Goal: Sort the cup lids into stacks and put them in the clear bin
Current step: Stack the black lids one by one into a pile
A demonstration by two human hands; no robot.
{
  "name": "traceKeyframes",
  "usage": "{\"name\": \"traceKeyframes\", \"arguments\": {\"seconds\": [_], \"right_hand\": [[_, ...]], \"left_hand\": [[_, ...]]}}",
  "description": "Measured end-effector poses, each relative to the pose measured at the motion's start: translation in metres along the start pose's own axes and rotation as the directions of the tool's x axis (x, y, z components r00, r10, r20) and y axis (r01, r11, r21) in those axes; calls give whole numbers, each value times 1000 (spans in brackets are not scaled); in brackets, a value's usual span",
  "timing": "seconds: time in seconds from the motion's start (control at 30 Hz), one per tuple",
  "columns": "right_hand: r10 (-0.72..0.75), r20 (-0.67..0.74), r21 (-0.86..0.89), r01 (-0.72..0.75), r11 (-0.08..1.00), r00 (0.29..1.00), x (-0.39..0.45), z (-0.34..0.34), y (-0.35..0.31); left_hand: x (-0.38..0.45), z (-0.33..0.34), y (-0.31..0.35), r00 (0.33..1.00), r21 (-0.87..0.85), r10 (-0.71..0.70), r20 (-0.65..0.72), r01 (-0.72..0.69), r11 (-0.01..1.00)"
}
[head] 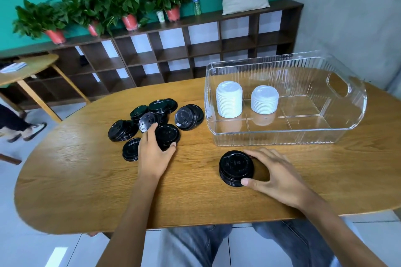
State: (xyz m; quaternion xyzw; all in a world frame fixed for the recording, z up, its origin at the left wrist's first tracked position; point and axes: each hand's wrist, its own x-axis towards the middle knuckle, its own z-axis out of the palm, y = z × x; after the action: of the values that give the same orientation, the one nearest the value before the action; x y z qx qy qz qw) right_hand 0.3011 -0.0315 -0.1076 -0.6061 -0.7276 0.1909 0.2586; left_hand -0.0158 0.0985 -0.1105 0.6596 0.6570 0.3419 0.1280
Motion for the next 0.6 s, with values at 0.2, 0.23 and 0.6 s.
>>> {"name": "traceKeyframes", "arguments": {"seconds": [0.2, 0.23, 0.6], "right_hand": [[7, -2, 11, -7, 1000, 1000, -1, 0, 0], [8, -5, 14, -8, 1000, 1000, 0, 0, 1], [15, -18, 30, -14, 999, 1000, 0, 2, 3]], "left_hand": [[-12, -1, 4, 989, -2, 134, -65, -134, 991], [-13, -1, 4, 988, -8, 139, -71, -140, 990], [-41, -2, -2, 986, -275, 36, -164, -80, 958]]}}
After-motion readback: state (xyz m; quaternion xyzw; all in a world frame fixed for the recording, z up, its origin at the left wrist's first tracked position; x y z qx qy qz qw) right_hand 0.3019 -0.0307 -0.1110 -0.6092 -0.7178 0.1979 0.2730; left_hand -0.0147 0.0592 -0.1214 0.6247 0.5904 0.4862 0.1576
